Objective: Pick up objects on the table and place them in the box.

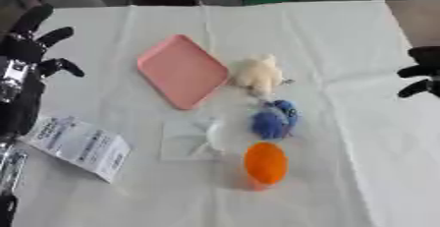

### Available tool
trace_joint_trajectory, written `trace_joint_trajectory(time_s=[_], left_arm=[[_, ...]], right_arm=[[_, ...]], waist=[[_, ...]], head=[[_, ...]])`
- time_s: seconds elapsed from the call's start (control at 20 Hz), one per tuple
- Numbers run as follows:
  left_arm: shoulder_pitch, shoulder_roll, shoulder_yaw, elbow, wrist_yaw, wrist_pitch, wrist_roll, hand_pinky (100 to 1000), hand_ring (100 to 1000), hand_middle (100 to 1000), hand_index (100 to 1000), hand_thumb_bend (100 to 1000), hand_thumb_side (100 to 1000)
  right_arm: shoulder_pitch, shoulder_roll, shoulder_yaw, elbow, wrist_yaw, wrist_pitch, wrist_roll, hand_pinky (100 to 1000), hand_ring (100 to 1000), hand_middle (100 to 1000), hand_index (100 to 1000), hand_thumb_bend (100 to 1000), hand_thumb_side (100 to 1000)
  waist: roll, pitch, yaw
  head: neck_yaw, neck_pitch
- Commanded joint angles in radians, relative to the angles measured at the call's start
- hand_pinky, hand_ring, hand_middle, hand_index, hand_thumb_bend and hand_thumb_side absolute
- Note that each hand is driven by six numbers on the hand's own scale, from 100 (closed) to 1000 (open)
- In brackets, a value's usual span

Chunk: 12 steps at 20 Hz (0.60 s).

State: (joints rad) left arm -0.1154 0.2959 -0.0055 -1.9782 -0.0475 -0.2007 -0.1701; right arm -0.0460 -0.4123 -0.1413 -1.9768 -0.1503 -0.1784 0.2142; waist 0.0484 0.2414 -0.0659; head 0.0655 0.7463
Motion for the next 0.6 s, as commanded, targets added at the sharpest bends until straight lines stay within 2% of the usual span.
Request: trace_joint_trajectory(time_s=[0.05,0.15,0.35,0.4,0.45,0.5,0.55,0.6], left_arm=[[0.017,0.096,0.000,-0.022,-0.046,-0.048,-0.038,558,872,955,996,100,699],[0.050,0.143,-0.014,-0.022,-0.075,-0.077,-0.065,587,854,928,973,100,638],[0.099,0.243,-0.024,-0.022,-0.136,-0.139,-0.127,624,847,914,960,100,631],[0.104,0.269,-0.019,-0.022,-0.152,-0.155,-0.143,691,837,887,938,260,711],[0.112,0.294,-0.023,-0.022,-0.168,-0.170,-0.158,691,837,887,938,260,711],[0.117,0.319,-0.027,-0.022,-0.183,-0.185,-0.174,713,834,880,932,374,796],[0.113,0.345,-0.032,-0.022,-0.199,-0.201,-0.189,720,827,871,927,435,823],[0.109,0.369,-0.031,-0.022,-0.214,-0.216,-0.205,720,827,871,927,435,823]], right_arm=[[0.002,-0.037,-0.014,-0.023,0.010,0.002,-0.006,539,691,762,739,100,897],[0.008,-0.050,-0.016,-0.023,0.015,0.007,-0.007,539,691,762,739,100,897],[0.015,-0.066,-0.016,-0.023,0.018,0.010,-0.009,540,692,762,739,100,895],[0.016,-0.066,-0.016,-0.023,0.018,0.010,-0.009,540,691,762,739,100,895],[0.019,-0.071,-0.016,-0.023,0.019,0.011,-0.009,540,691,762,739,100,895],[0.021,-0.074,-0.016,-0.023,0.020,0.011,-0.009,540,691,762,739,100,895],[0.023,-0.077,-0.016,-0.023,0.020,0.011,-0.010,540,691,762,739,100,895],[0.024,-0.077,-0.016,-0.023,0.021,0.012,-0.010,540,691,762,739,100,895]], waist=[[0.004,-0.021,0.006],[0.025,-0.031,0.009],[0.041,-0.043,0.012],[0.041,-0.044,0.012],[0.047,-0.047,0.011],[0.050,-0.050,0.011],[0.053,-0.052,0.011],[0.054,-0.054,0.011]], head=[[-0.011,-0.004],[-0.020,0.001],[-0.029,0.009],[-0.030,0.009],[-0.032,0.011],[-0.034,0.013],[-0.038,0.014],[-0.041,0.014]])
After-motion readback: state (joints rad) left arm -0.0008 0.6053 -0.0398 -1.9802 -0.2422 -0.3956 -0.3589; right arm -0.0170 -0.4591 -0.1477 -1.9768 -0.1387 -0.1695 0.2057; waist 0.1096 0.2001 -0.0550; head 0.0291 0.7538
